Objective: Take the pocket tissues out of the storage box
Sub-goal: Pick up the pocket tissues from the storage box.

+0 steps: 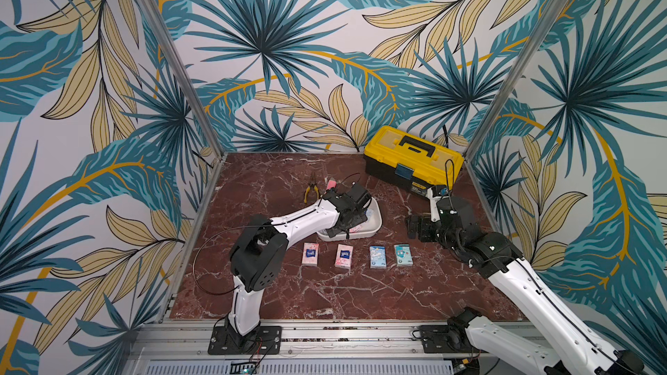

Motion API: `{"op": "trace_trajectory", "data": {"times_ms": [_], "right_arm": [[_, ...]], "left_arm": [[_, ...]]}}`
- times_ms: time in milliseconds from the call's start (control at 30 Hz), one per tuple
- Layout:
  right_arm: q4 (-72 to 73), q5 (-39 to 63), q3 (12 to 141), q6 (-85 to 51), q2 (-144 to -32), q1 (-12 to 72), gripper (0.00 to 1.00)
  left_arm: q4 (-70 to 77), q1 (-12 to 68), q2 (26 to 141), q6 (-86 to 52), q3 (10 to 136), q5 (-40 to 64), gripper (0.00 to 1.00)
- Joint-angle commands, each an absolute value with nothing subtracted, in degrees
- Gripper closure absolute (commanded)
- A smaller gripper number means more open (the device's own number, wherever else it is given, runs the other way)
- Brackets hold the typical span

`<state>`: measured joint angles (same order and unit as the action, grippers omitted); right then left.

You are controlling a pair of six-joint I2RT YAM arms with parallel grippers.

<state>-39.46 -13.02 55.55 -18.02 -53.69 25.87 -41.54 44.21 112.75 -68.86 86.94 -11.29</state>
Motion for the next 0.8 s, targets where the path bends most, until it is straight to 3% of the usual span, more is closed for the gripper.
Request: {"op": "trace_trajectory", "data": {"times_ms": [0, 533, 767], "right_arm": [[-40.1, -12.6, 54.2, -18.6, -53.4, 25.7, 0.01], [-40.0, -13.5, 53.7, -17.6, -54.2, 25.7, 0.01], [-39.4, -14.0, 53.3, -17.1, -55.1, 25.7, 0.01]], "left_arm": [[-43.1, 44.4, 114.8, -70.3, 90.9, -11.1, 0.05], [-45.4, 43.1, 123.9, -69.7, 98.2, -10.2, 0.21], [-44.7, 42.3, 124.6, -67.6, 98.2, -9.6, 0.38]]}}
